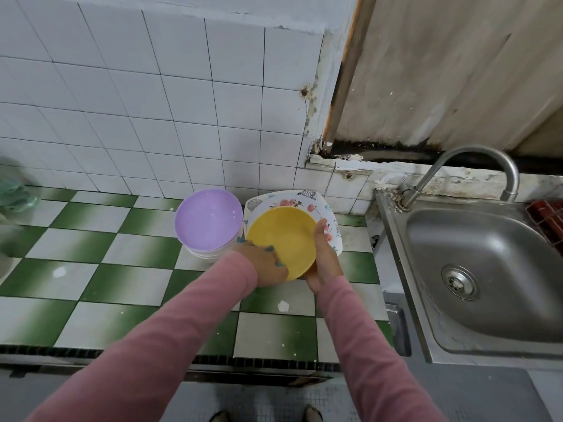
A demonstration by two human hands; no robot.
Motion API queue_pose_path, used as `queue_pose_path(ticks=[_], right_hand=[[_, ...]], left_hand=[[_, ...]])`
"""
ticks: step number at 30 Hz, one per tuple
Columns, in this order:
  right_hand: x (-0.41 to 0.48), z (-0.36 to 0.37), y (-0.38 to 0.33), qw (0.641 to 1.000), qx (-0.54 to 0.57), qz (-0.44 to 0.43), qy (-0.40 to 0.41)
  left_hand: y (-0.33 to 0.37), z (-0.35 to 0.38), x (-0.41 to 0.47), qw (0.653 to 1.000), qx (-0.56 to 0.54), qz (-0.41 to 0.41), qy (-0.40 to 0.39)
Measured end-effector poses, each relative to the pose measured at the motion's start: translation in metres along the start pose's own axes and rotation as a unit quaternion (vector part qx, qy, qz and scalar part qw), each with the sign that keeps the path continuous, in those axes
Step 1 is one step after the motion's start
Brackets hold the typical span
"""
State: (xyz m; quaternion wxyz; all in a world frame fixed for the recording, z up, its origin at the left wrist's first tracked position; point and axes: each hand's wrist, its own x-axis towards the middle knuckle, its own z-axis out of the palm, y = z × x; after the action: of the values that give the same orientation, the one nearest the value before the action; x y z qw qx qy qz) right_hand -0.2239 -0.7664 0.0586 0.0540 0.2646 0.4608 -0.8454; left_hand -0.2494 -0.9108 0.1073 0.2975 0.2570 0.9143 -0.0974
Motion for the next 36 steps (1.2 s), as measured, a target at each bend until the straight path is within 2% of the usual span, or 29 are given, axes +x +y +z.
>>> queue_pose_path(ticks=[5,11,14,19,22,24,26,29,34,36], right_hand=[[-0.006,0.005,0.005,1.0,0.016,-0.006,-0.022],[-0.012,0.008,0.007,0.997,0.049,0.007,-0.063],[-0.013,0.012,0.012,0.994,0.076,0.026,-0.07],[-0.004,0.011,-0.002,0.997,0.069,0.024,-0.016],[0.007,0.0,-0.006,0.999,0.023,0.042,0.021],[0.013,-0.008,-0.007,0.999,0.008,0.033,0.017],[0.013,-0.011,-0.01,1.0,0.018,0.007,0.005],[0.014,-0.013,-0.017,0.999,0.034,-0.022,-0.01],[0.01,-0.014,-0.032,0.999,0.016,-0.022,-0.036],[0.006,-0.013,-0.037,0.999,0.008,-0.012,-0.037]], left_hand=[[0.0,0.015,0.006,0.984,0.042,-0.062,0.163],[0.006,0.01,0.021,0.95,-0.074,-0.03,0.303],[0.013,-0.003,0.023,0.958,-0.089,0.036,0.27],[0.028,-0.008,0.016,0.97,-0.156,0.156,0.102],[0.024,-0.006,0.009,0.985,-0.014,0.168,0.03],[0.02,-0.005,0.006,0.986,0.036,0.164,0.012],[0.014,-0.003,0.003,0.987,-0.021,0.156,0.032],[0.006,0.0,0.0,0.973,-0.097,0.175,0.111],[0.001,0.004,-0.003,0.949,-0.052,0.203,0.237],[0.002,0.003,-0.003,0.941,-0.083,0.199,0.262]])
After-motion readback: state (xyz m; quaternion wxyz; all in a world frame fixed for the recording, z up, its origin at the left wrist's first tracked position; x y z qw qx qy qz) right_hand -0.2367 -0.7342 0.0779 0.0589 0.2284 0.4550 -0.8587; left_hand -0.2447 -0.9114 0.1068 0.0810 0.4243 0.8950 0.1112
